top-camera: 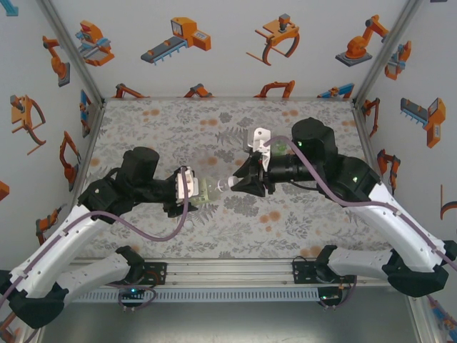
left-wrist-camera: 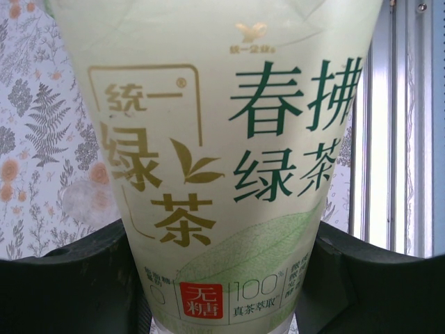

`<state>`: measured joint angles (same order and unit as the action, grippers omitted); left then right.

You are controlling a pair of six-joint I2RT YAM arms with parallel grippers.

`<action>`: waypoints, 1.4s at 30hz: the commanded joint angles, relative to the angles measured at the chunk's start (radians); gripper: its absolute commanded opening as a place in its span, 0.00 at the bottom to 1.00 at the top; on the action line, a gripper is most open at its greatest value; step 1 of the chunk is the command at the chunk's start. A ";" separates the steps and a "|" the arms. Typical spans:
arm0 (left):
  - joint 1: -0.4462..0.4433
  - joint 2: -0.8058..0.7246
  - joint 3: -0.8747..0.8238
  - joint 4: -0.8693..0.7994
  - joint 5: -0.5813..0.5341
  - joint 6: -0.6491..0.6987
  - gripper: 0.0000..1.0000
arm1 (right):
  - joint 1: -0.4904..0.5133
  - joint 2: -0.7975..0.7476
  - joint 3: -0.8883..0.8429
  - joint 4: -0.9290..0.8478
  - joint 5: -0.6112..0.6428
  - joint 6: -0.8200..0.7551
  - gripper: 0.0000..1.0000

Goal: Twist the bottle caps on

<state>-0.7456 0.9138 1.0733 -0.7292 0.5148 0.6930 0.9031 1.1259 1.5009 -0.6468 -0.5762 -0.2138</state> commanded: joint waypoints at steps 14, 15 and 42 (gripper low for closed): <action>-0.011 0.029 0.024 0.016 0.007 0.023 0.00 | 0.026 0.029 -0.018 -0.008 0.033 -0.054 0.10; -0.011 0.029 0.024 0.017 0.008 0.023 0.00 | 0.028 0.031 -0.020 -0.008 0.035 -0.053 0.10; -0.018 0.032 0.015 0.024 0.010 0.019 0.00 | 0.048 0.074 0.022 -0.042 0.044 -0.056 0.05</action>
<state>-0.7551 0.9436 1.0733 -0.7391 0.4946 0.6964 0.9352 1.1866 1.4948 -0.6716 -0.5320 -0.2558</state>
